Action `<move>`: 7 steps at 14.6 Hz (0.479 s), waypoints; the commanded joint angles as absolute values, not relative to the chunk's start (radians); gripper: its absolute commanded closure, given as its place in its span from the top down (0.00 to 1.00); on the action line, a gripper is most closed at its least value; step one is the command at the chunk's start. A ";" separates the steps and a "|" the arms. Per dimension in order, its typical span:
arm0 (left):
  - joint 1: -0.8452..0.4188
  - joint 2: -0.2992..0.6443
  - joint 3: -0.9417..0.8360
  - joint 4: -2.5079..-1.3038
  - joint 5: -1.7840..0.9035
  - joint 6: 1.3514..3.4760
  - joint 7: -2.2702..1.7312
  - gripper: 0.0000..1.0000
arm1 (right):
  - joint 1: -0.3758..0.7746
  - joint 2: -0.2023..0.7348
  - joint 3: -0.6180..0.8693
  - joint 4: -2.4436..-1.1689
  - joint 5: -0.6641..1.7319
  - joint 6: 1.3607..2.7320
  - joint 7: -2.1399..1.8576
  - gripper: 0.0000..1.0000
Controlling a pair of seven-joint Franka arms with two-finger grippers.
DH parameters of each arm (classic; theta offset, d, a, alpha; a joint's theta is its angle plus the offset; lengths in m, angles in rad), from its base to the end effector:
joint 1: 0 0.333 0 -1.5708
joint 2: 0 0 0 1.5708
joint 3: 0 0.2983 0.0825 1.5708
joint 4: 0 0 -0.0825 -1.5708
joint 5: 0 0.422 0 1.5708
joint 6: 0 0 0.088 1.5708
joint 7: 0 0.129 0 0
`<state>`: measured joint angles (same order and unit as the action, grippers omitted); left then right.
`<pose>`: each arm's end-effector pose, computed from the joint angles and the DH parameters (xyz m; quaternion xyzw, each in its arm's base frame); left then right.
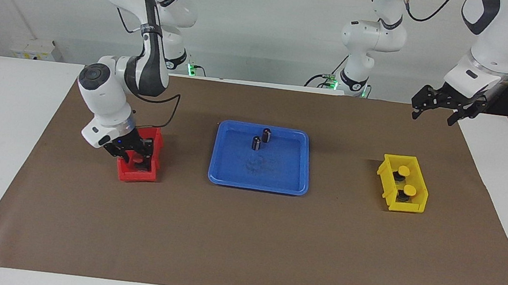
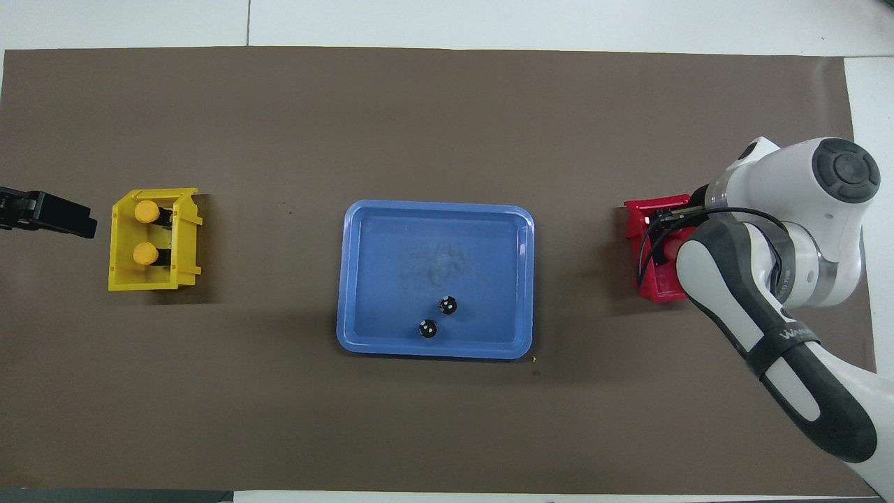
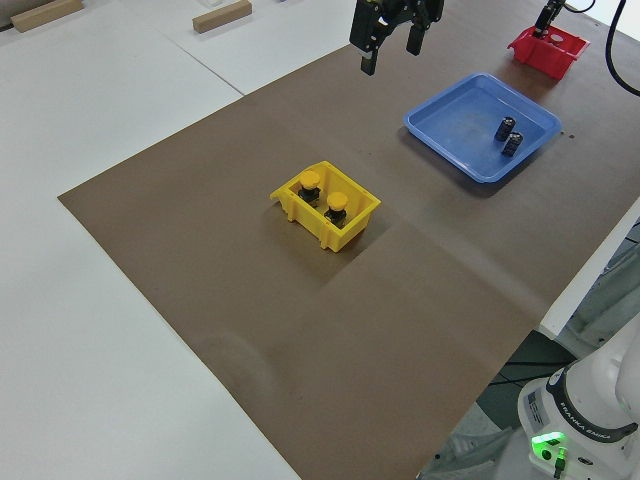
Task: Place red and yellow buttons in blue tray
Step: 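Reach the right gripper into the red holder and grasp a red button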
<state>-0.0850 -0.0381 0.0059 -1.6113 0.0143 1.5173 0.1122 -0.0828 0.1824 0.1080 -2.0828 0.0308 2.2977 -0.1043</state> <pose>0.5723 -0.0434 0.5820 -0.9950 0.0953 0.0281 0.0066 0.6043 0.0164 0.2793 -0.9982 -0.0536 -0.0175 0.0208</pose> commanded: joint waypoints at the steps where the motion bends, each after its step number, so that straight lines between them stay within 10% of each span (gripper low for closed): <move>1: -0.077 -0.081 0.015 -1.669 0.015 1.534 0.106 1.00 | -0.092 0.176 0.110 -2.071 0.051 2.265 -0.113 0.27; 7: -0.075 -0.084 0.017 -1.687 0.014 1.577 0.098 1.00 | -0.068 0.227 0.110 -1.712 0.012 1.880 -0.141 0.27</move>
<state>-0.0826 -0.0507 0.0187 -1.6370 0.0143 1.5250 0.1115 -0.0839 0.1838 0.1046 -1.8485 0.0250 1.9832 -0.1317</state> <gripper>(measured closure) 0.000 0.590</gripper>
